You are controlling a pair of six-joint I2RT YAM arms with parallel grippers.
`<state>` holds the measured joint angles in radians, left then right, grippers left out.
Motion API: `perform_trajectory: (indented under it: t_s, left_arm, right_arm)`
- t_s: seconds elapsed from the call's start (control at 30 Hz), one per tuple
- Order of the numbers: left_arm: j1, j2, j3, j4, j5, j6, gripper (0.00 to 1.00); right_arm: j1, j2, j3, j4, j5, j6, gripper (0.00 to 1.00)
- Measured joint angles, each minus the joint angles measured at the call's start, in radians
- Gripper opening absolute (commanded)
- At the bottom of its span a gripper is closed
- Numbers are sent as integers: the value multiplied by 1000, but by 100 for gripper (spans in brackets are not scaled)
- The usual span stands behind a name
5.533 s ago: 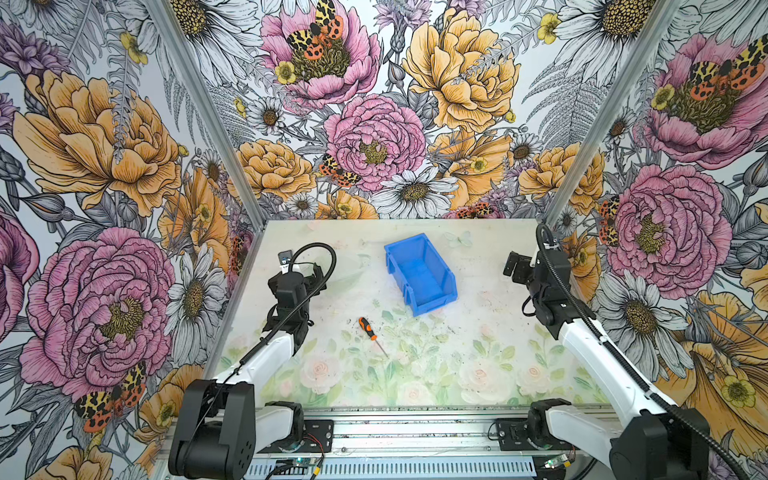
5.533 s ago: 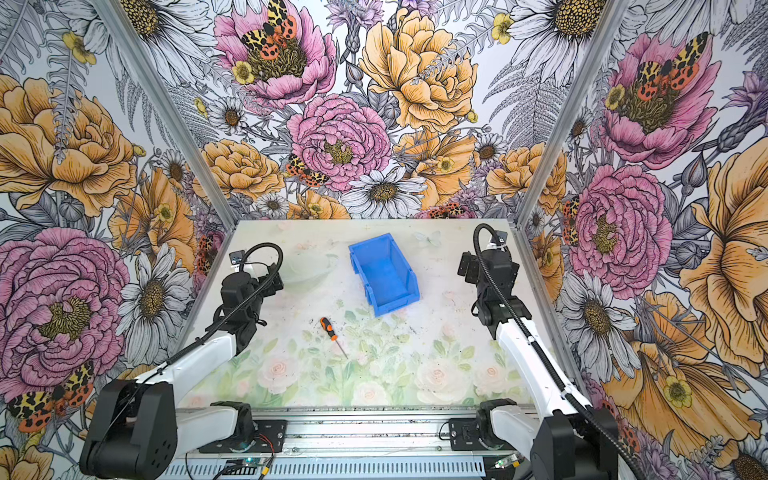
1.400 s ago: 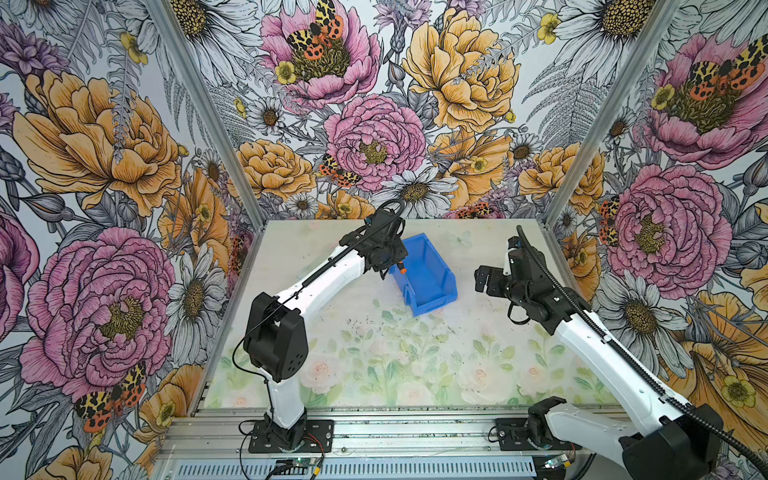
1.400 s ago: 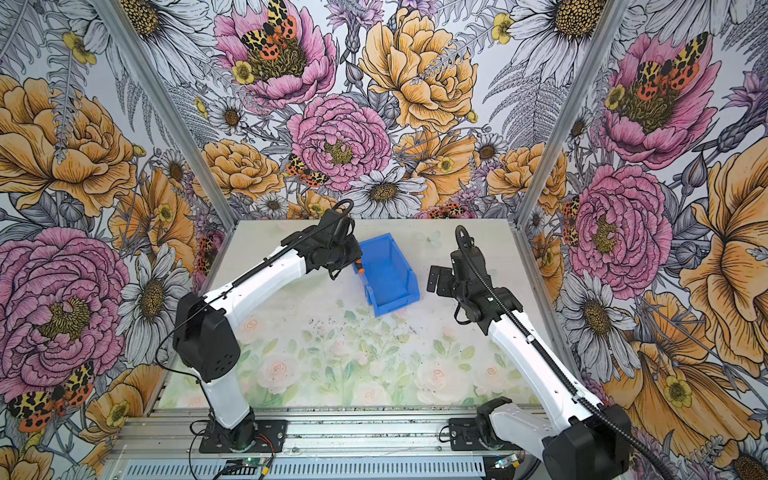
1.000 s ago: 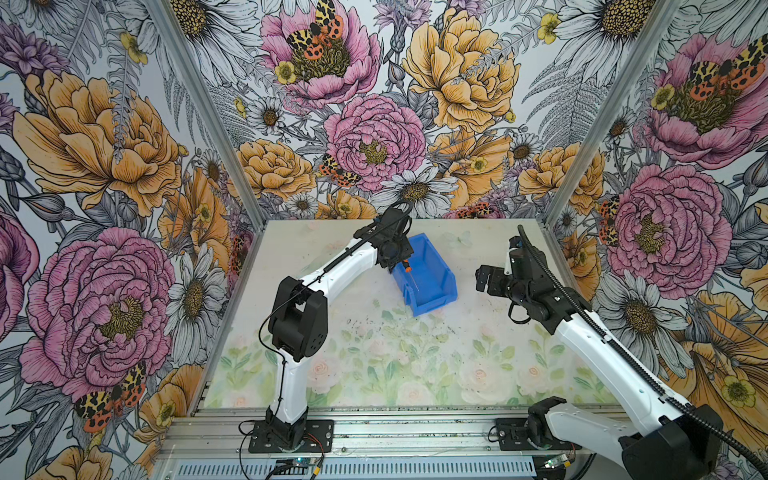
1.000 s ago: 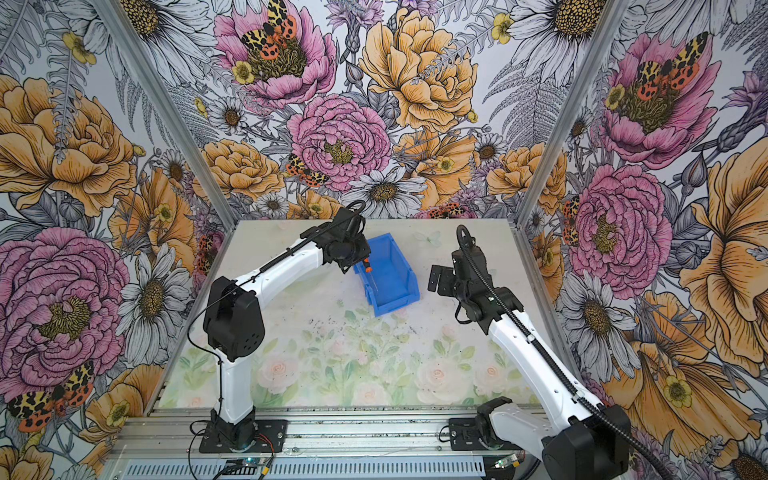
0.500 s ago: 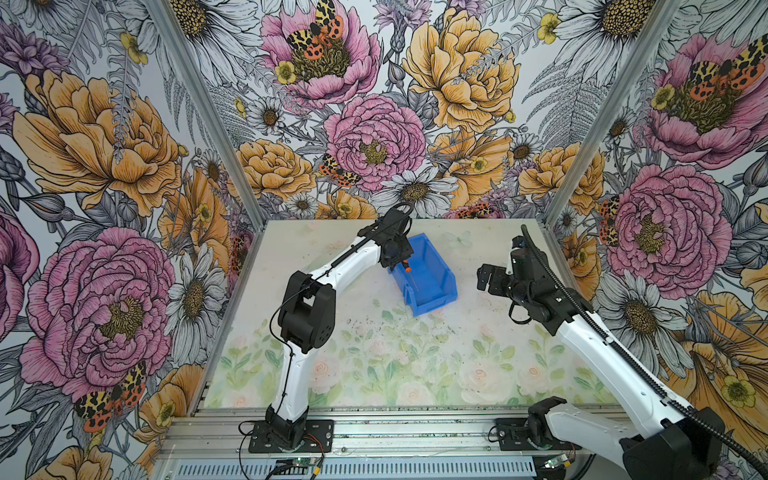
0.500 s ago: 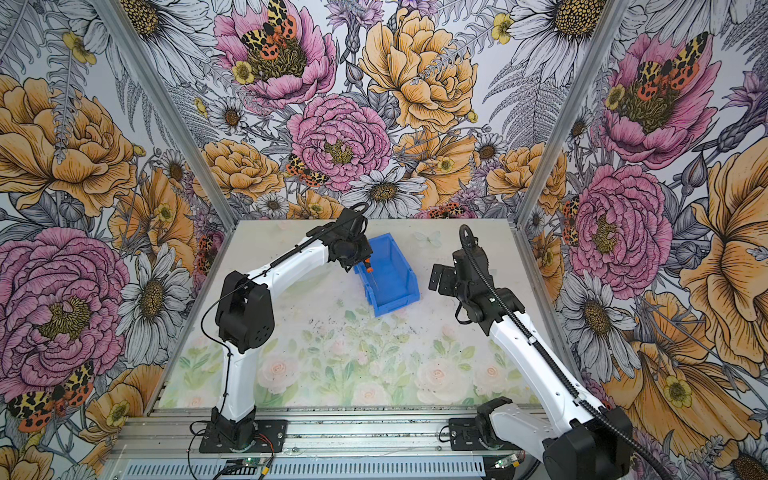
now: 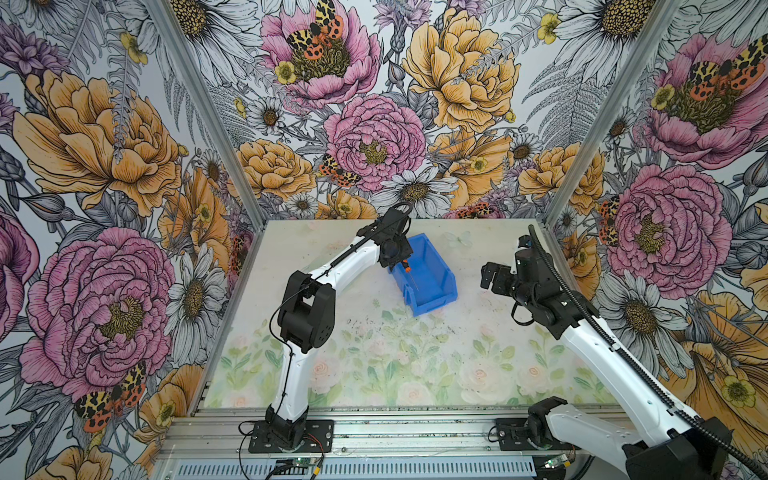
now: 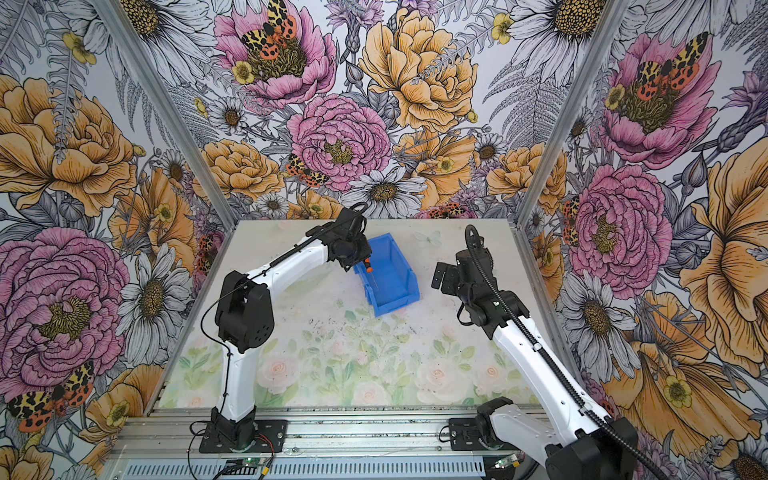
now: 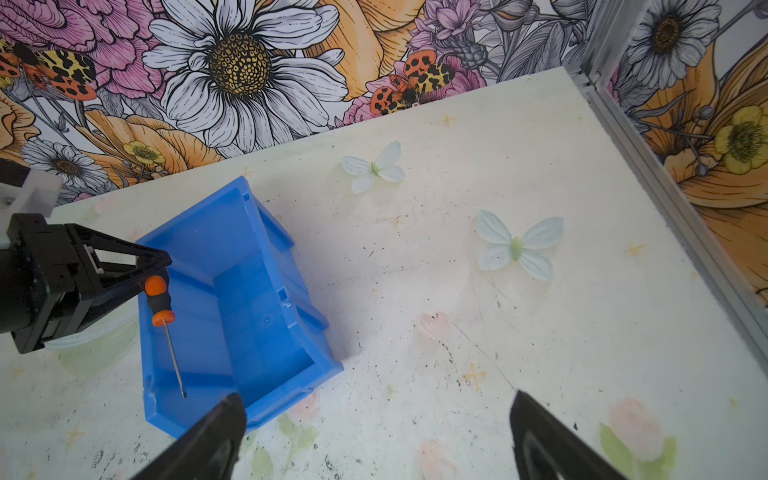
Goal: Put the screwdriver in the bin
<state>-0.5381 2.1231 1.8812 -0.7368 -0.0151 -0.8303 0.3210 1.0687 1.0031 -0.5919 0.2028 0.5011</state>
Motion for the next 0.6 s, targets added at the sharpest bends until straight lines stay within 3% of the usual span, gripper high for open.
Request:
perform_trajectory:
  t_s: [0.1, 0.43, 0.6]
  left_arm:
    - [0, 0, 0, 3, 3, 0, 47]
    - [0, -8, -3, 3, 5, 22, 56]
    - [0, -82, -40, 0, -2, 74, 62]
  right_arm:
    - [-4, -13, 0, 0, 16, 0, 100]
    - [-61, -79, -6, 1, 41, 16, 100]
    - [-93, -123, -18, 3, 57, 23, 100]
